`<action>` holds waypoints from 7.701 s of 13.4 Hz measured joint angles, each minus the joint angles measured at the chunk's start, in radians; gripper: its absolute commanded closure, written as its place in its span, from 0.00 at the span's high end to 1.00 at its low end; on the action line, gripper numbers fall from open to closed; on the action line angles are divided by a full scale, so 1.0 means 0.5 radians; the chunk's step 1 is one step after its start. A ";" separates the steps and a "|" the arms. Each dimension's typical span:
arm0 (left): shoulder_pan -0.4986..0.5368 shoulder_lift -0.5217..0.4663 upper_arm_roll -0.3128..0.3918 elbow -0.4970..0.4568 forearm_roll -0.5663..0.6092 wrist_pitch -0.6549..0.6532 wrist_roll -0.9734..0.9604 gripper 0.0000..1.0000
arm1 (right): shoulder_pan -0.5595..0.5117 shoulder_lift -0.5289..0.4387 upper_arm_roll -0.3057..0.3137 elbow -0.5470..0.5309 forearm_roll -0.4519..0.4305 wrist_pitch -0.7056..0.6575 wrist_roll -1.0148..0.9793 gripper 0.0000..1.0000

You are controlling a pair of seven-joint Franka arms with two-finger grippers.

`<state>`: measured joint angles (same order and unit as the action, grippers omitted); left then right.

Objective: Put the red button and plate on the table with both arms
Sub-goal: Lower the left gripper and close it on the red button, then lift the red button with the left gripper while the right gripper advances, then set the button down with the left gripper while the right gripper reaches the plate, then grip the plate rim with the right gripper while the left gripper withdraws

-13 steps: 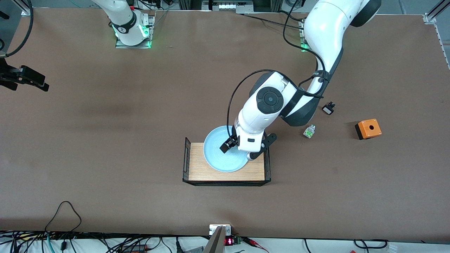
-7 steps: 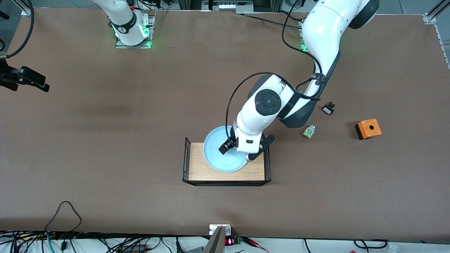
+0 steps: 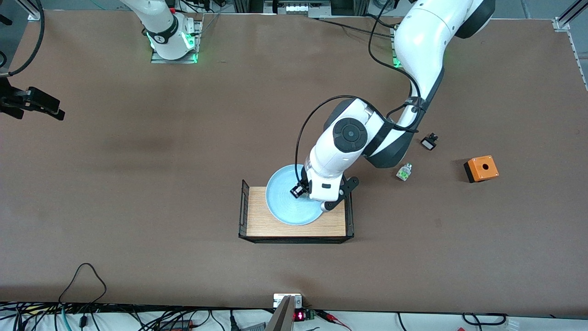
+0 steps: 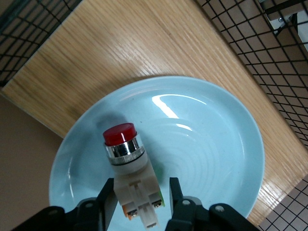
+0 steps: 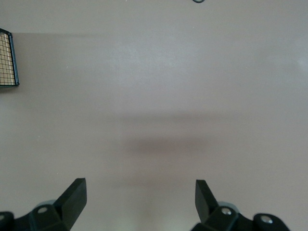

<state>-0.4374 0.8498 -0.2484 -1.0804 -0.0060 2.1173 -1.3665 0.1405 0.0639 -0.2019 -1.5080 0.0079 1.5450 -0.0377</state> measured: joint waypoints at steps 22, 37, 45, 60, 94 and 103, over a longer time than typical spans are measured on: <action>0.022 -0.282 0.008 0.092 0.332 -0.453 0.022 0.00 | -0.018 0.042 -0.013 0.000 0.513 0.079 0.155 1.00; 1.113 -0.590 0.037 -0.062 0.362 -0.895 1.875 0.00 | 0.533 0.279 0.015 0.001 0.101 0.332 0.796 1.00; 1.421 -0.757 0.025 -0.828 0.357 -0.624 2.679 0.00 | 0.922 0.481 0.020 0.023 -0.212 0.569 1.348 1.00; 1.591 -0.778 0.024 -1.999 0.357 0.733 2.703 0.01 | 1.091 0.614 0.075 0.339 -0.018 0.714 1.246 1.00; 0.917 -1.335 0.175 -0.842 0.165 -0.868 2.781 1.00 | 1.173 1.300 0.168 0.391 0.009 1.442 1.234 0.59; 0.992 -1.402 0.195 -0.889 0.007 -0.801 2.699 1.00 | 1.169 1.299 0.168 0.392 0.020 1.396 1.234 0.03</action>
<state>0.0587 0.1486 -0.1509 -1.5249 -0.0023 1.7170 -0.0168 0.7248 0.7136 -0.1180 -1.3120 0.0176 2.2432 0.5793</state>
